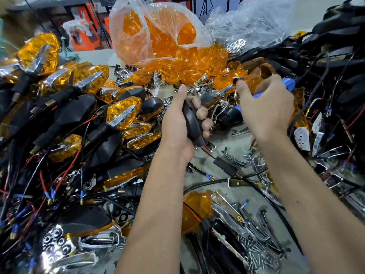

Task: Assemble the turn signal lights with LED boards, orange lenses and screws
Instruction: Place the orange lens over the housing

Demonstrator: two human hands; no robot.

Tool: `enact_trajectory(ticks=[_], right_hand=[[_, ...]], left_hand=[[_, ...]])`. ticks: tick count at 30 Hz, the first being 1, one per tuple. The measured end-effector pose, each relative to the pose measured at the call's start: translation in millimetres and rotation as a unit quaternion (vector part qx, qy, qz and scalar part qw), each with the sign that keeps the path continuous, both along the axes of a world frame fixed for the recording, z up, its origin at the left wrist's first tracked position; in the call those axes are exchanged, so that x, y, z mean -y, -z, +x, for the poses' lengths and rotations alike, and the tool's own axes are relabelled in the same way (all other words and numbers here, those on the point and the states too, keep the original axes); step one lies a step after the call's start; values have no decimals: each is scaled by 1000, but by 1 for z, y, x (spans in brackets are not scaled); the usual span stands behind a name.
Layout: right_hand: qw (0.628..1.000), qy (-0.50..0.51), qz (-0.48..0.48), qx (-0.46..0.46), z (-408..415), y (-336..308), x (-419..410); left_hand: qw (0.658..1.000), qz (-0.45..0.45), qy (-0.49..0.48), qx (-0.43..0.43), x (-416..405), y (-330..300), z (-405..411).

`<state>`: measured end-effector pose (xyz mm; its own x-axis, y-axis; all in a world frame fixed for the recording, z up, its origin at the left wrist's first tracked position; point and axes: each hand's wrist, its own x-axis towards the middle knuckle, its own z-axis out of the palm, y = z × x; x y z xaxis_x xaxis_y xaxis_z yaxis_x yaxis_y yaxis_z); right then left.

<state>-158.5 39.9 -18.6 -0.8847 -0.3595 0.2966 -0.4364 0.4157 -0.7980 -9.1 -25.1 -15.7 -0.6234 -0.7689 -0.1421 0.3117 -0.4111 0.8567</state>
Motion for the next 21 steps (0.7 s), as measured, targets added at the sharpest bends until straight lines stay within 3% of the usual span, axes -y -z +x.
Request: enact_trajectory(ticks=[3,10,12,14,16,19,21], right_hand=[[990,49,129,12,-20,7,3],[965,38,255,42,-47,-8,27],[965,39,251,61,-51,-7,35],[978,37,173,108,-58,-4,35],[982,10,11,187,-59,0,30],[911,-77,-283,290,-53,6,17],[851,-123,-385,336,-51,-1,7]], left_hand=[[1000,17,6,0,0,-2,-1],[999,38,1,21,0,-1,-2],[998,49,-7,29,1,-1,-1],[998,56,-18,35,2,-2,1],[997,59,-34,35,5,-3,2],[995,66,-71,39,7,-1,4],[993,72,-84,49,8,0,6]])
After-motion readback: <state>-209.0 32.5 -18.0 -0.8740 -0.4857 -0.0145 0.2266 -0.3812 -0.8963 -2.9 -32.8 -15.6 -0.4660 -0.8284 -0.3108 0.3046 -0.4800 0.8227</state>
